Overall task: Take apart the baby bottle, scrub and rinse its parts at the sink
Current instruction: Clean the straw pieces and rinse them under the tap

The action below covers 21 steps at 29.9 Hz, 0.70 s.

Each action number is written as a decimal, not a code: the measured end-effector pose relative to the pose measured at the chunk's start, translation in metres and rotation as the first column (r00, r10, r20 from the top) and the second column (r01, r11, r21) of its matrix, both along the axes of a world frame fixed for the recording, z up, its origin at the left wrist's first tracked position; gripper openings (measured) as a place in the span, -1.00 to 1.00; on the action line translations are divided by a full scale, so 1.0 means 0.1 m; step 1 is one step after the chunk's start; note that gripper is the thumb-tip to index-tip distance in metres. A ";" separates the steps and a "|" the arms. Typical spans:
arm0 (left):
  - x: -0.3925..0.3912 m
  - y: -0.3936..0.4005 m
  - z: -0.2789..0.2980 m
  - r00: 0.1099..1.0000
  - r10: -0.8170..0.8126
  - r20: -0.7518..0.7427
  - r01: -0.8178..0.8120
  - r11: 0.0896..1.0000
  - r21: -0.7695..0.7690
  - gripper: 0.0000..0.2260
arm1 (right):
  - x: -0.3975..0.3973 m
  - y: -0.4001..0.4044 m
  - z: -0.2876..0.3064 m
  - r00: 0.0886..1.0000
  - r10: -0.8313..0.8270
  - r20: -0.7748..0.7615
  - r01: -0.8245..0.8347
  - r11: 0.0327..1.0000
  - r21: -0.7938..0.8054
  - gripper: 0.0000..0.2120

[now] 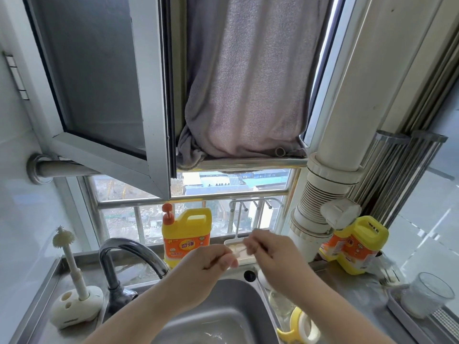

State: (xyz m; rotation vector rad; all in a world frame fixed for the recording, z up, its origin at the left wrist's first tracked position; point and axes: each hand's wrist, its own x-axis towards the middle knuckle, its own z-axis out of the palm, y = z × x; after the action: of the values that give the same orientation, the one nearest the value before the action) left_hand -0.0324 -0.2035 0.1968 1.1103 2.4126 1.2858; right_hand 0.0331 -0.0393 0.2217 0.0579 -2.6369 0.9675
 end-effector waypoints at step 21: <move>-0.06 0.00 -0.97 0.924 0.163 0.347 -0.113 0.981 -0.160 -0.81 | -0.02 0.35 -0.93 0.928 -0.109 0.356 0.085 0.993 0.083 -0.71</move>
State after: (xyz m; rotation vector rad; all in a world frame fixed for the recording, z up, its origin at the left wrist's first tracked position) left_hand -0.0380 -0.2037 0.0999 0.6129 2.2894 1.2153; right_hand 0.0315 -0.0043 0.1288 -0.2570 -2.9700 0.9320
